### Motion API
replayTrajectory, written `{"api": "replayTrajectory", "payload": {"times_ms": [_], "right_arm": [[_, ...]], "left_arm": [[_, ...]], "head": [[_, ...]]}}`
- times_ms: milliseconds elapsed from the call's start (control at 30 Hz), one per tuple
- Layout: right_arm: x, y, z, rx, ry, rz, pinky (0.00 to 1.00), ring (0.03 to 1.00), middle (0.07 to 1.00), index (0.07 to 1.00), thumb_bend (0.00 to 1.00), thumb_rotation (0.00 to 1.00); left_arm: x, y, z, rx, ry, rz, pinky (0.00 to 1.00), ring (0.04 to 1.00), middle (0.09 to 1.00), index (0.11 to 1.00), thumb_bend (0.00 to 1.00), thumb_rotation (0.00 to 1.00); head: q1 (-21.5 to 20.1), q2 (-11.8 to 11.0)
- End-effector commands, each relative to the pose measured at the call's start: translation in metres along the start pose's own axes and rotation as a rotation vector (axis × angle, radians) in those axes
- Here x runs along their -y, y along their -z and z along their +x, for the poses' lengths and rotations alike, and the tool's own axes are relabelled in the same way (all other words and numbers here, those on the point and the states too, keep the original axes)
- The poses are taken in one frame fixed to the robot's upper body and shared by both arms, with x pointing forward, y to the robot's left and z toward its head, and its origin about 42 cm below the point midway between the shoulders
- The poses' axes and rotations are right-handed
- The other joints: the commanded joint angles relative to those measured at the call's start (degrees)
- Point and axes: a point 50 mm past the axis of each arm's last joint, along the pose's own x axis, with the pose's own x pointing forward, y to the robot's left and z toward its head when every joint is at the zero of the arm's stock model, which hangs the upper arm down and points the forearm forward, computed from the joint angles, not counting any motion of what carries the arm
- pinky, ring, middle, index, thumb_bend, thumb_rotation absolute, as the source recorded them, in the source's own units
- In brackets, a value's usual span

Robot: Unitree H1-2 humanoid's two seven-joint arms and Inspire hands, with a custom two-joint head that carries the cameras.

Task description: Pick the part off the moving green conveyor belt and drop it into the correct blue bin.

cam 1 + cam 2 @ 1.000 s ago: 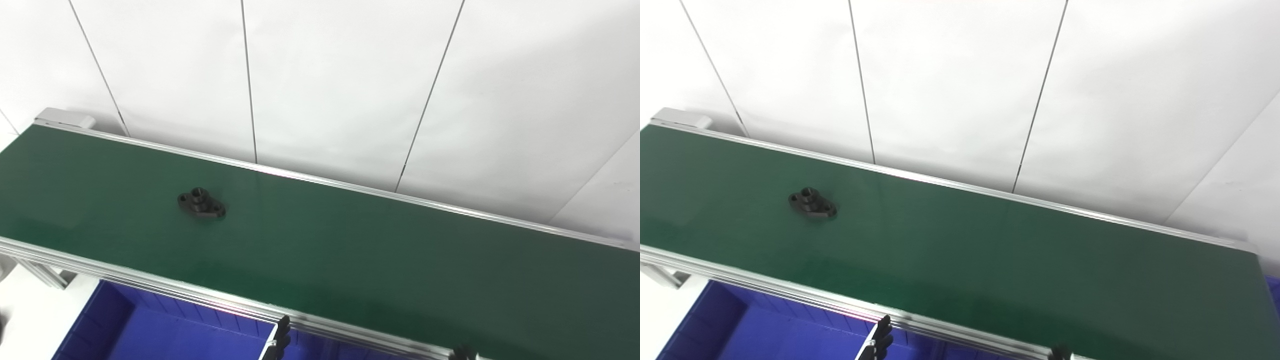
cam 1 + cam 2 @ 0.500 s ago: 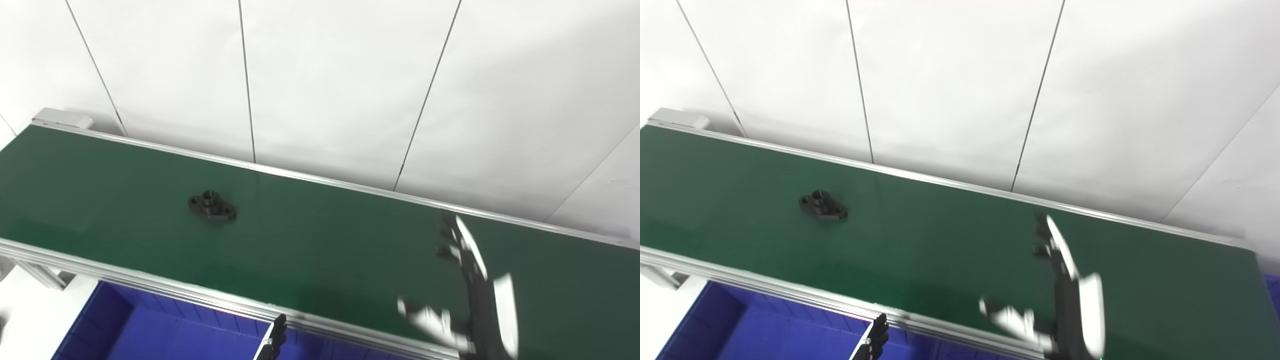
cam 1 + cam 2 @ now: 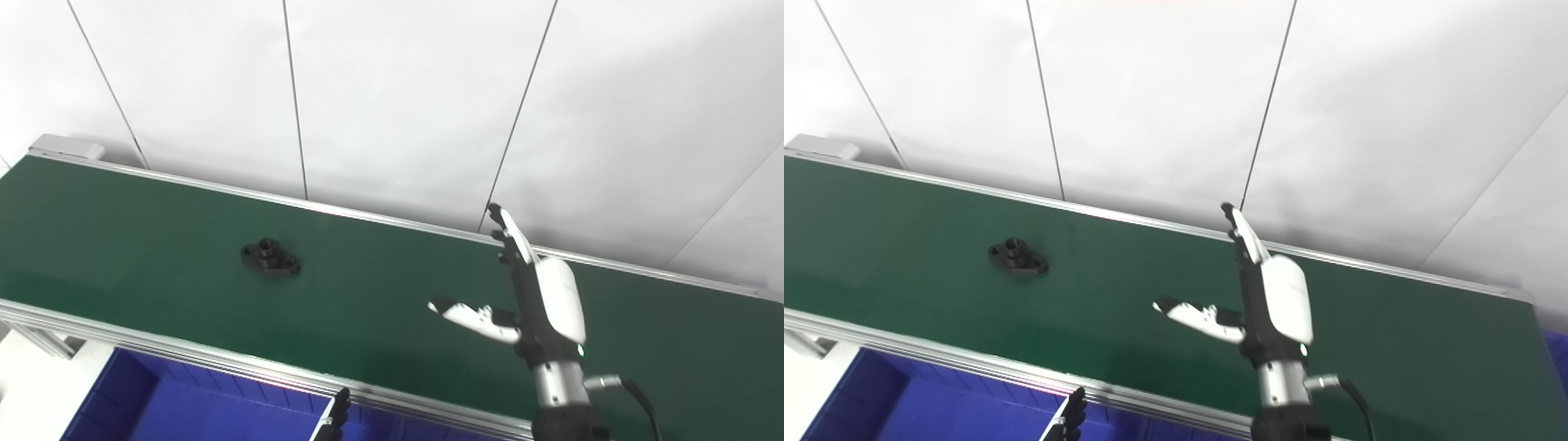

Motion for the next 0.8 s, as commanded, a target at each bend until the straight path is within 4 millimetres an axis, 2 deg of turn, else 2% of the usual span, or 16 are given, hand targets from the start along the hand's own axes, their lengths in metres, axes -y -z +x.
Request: {"api": "replayTrajectory", "payload": {"times_ms": [0, 100, 267, 367, 533, 767], "right_arm": [[0.002, -0.009, 0.009, 0.002, 0.015, -0.005, 0.68, 0.837, 0.908, 0.946, 1.0, 0.69], [0.0, -0.01, 0.018, -0.001, 0.004, -0.031, 0.69, 0.841, 0.907, 0.945, 1.0, 0.68], [-0.009, -0.014, 0.038, 0.032, -0.024, -0.127, 0.68, 0.83, 0.892, 0.948, 1.0, 0.73], [-0.015, -0.017, 0.048, 0.046, -0.04, -0.162, 0.69, 0.822, 0.878, 0.944, 1.0, 0.73], [-0.03, -0.032, 0.07, 0.054, -0.105, -0.297, 0.72, 0.808, 0.858, 0.947, 1.0, 0.71], [-0.047, -0.045, 0.091, 0.067, -0.153, -0.398, 0.64, 0.723, 0.814, 0.921, 1.0, 0.69]], "left_arm": [[0.004, -0.008, -0.002, 0.03, 0.0, -0.012, 0.98, 0.998, 1.0, 1.0, 0.63, 1.0], [0.005, -0.008, -0.001, 0.028, 0.004, -0.012, 0.98, 1.0, 1.0, 1.0, 0.63, 1.0], [0.007, -0.009, -0.001, 0.023, 0.011, -0.015, 0.99, 0.998, 1.0, 1.0, 0.56, 1.0], [0.008, -0.01, -0.001, 0.016, 0.011, -0.019, 0.99, 1.0, 1.0, 1.0, 0.57, 1.0], [0.01, -0.01, -0.001, 0.024, 0.011, -0.024, 1.0, 1.0, 1.0, 1.0, 0.55, 1.0], [0.015, -0.012, -0.001, 0.011, 0.019, -0.044, 1.0, 1.0, 0.999, 1.0, 0.57, 1.0]], "head": [[0.1, 0.0], [0.2, 0.1], [0.6, 0.1], [0.6, 0.1], [0.4, 0.4], [1.1, 0.6]]}}
